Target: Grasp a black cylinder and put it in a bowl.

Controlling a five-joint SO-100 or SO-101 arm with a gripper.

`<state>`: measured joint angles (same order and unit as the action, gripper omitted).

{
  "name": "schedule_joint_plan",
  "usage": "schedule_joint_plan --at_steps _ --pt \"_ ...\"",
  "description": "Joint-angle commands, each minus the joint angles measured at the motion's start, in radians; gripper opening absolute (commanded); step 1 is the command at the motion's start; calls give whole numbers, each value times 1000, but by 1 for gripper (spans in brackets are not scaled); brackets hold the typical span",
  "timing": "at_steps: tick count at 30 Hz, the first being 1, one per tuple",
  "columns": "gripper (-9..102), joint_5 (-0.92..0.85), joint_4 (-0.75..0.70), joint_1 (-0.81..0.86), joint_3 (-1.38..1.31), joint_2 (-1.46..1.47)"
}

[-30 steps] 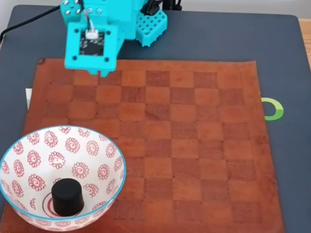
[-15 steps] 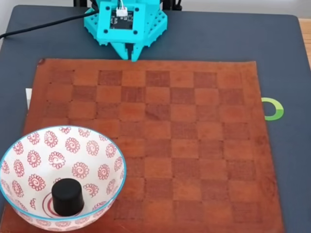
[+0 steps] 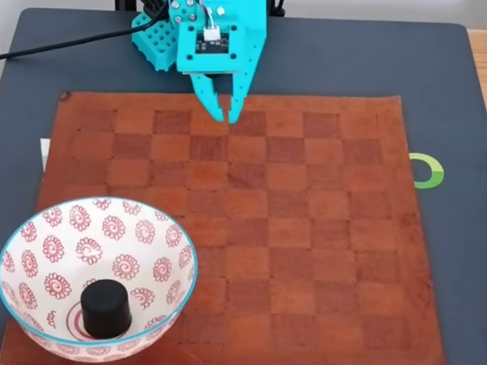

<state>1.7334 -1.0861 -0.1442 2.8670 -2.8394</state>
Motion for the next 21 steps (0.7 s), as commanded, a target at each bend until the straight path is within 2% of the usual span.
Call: schedule_joint_plan --at_steps 1,16,21 --pt "1 2 12 6 32 -81" --pt "1 0 -6 11 233 -463" --pt "1 0 -94 12 244 -523"
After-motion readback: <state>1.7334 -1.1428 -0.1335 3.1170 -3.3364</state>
